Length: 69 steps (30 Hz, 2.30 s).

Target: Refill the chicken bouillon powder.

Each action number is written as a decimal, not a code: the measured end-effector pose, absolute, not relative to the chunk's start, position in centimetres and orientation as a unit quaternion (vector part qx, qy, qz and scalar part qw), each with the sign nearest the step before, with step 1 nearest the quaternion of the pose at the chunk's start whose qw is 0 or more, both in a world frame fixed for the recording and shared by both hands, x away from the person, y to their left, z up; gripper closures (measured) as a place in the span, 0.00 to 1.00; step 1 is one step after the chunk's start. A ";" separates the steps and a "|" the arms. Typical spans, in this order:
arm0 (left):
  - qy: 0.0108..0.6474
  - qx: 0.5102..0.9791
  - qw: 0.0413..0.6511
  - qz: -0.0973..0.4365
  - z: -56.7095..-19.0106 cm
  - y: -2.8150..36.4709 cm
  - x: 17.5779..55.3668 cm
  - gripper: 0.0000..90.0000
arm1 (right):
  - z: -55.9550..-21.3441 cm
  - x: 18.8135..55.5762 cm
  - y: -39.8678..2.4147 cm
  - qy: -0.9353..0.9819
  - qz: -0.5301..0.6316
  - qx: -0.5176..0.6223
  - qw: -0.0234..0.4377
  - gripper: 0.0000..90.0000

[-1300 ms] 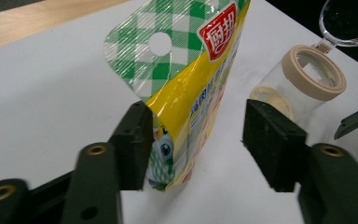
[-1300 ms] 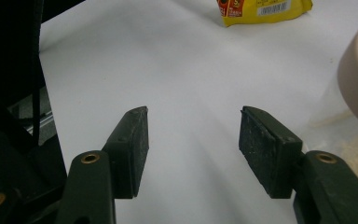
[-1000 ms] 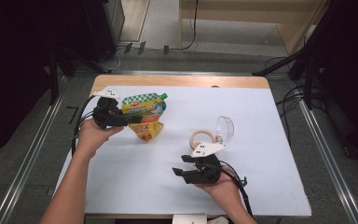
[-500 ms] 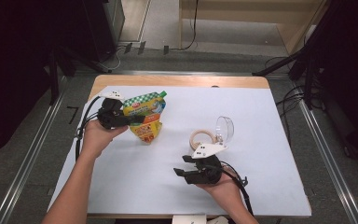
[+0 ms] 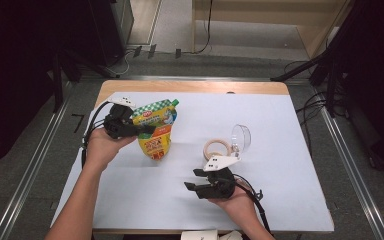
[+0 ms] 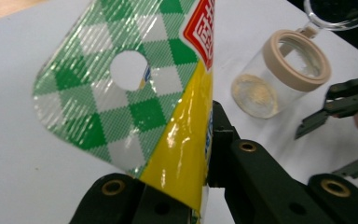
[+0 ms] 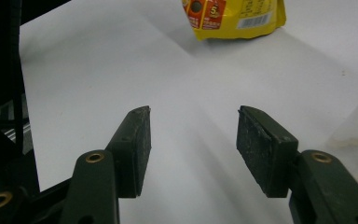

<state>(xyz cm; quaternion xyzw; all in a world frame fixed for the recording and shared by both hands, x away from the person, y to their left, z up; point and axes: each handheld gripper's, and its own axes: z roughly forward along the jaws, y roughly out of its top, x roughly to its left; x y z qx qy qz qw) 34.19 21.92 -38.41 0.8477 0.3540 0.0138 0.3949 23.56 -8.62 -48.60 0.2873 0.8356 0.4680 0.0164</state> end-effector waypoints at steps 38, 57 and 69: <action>0.254 0.874 0.412 -0.032 -31.6 15.5 27.8 1.00 | -49.7 23.7 -8.1 0.834 0.464 0.298 0.024 0.56; 0.224 0.881 0.414 -0.058 -31.2 13.2 26.2 1.00 | -50.3 23.7 -8.1 0.824 0.474 0.307 0.042 0.69; 0.226 0.879 0.414 -0.066 -31.6 12.5 26.3 1.00 | -50.4 23.5 -8.2 0.811 0.496 0.306 0.046 0.74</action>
